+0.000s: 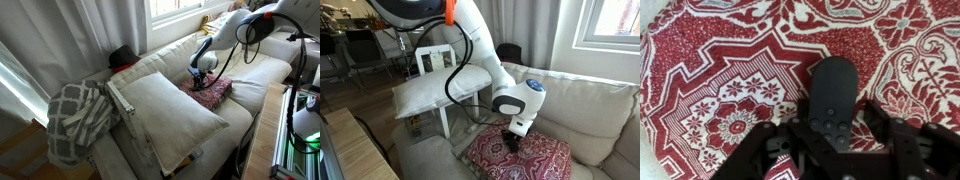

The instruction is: Place the pillow flat on the seat of the wooden chair then put the remote control on it

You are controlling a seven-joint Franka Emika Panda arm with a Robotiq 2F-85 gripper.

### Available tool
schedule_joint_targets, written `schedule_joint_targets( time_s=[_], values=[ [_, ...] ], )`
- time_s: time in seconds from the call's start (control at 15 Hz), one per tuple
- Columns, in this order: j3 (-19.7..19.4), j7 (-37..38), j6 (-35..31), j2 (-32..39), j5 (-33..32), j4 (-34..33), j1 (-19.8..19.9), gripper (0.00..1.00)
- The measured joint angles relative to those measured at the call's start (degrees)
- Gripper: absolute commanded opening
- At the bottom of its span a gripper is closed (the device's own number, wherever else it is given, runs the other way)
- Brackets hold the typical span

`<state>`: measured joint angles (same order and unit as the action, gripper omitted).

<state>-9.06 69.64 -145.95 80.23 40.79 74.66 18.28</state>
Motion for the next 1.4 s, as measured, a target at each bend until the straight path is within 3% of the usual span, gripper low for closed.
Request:
schedule_joint_targets(
  time_s=[0.13, 0.53, 0.8, 1.2, 1.27, 1.4],
  values=[
    [-0.30, 1.70, 0.70, -0.35, -0.79, -0.05, -0.31, 0.17],
    [-1.92, 2.61, 5.45, -5.88, -5.17, 3.91, -3.57, 0.17],
    [-2.99, -1.41, 9.00, -14.41, -11.70, 10.86, -7.04, 0.17],
    [-1.26, -10.30, 10.36, -28.21, -19.51, 23.82, -11.75, 0.17],
    [-1.06, -11.53, 10.40, -30.31, -20.63, 26.05, -12.83, 0.42],
    [-0.84, -13.35, 10.44, -33.86, -22.52, 29.96, -14.92, 0.42]
  ],
)
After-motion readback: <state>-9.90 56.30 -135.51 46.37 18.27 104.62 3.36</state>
